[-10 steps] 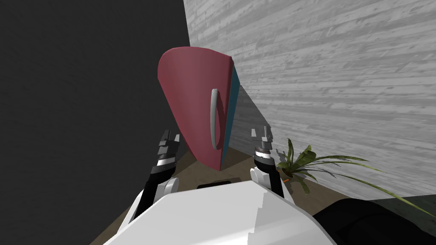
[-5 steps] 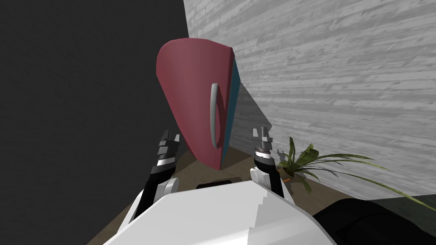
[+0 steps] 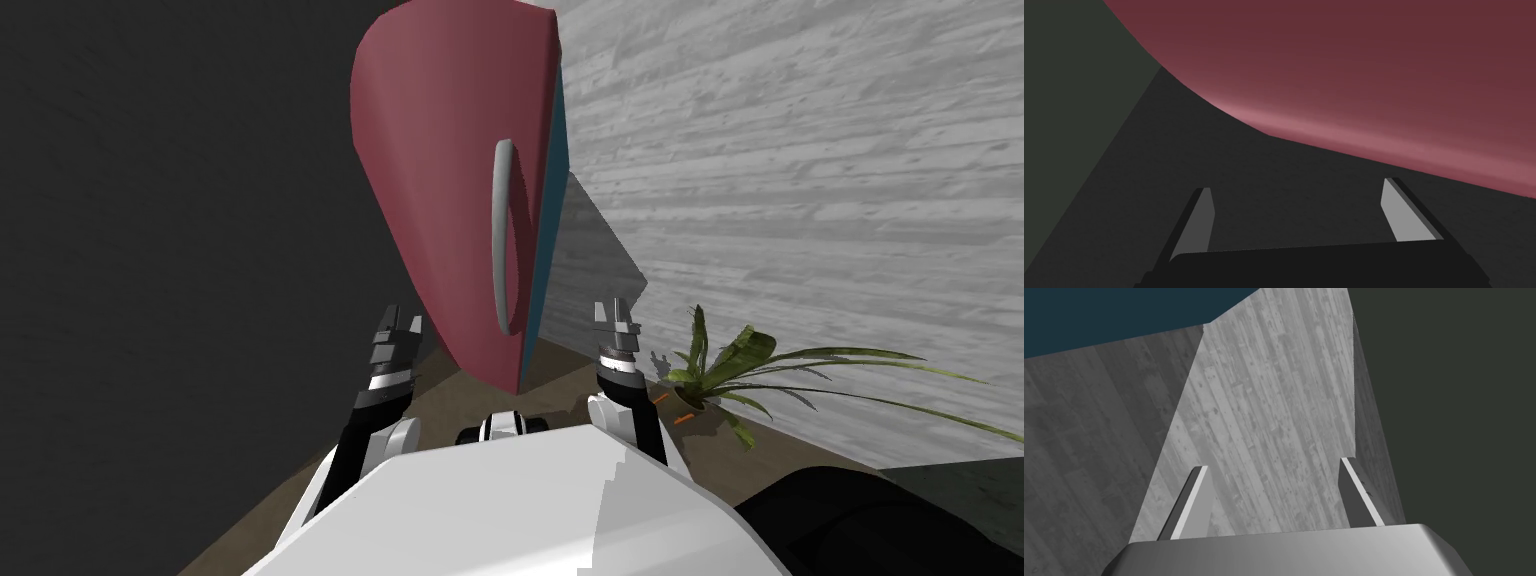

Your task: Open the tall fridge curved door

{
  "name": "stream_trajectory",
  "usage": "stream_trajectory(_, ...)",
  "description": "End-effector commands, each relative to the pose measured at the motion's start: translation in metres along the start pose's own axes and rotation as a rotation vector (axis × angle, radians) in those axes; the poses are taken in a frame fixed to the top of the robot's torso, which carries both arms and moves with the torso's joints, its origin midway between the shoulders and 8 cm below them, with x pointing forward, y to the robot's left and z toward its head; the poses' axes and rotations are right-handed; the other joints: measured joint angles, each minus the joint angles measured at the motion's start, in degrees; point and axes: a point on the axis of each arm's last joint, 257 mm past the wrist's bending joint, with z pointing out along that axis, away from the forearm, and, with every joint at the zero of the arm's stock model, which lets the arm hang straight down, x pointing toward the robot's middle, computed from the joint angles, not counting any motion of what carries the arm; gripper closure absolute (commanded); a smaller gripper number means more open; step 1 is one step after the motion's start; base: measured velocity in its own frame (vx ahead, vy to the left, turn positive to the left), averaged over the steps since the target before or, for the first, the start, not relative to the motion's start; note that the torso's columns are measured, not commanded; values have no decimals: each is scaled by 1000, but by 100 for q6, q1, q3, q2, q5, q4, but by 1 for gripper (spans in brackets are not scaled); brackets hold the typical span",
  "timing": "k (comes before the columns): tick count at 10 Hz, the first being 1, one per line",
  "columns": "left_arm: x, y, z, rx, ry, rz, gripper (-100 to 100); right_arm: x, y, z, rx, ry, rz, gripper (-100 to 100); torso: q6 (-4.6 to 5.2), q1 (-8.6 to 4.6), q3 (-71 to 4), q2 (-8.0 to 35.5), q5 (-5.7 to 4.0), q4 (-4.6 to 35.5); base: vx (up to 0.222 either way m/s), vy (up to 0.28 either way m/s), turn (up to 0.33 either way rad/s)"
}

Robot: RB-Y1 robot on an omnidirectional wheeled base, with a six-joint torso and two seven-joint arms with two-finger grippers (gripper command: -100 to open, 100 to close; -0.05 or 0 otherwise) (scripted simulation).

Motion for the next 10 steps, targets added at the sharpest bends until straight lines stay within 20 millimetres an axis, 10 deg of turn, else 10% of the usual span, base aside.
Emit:
stream_trajectory(1,5,7,-2,-8,48,35,-100,0,0,0,1,0,0,0,0,-2,-395,192,0,189,14,-25,14)
stream_trajectory(10,2,66,-22,-63,160,195,-100,0,0,0,1,0,0,0,0,-2,-540,264,-1,267,33,-68,27)
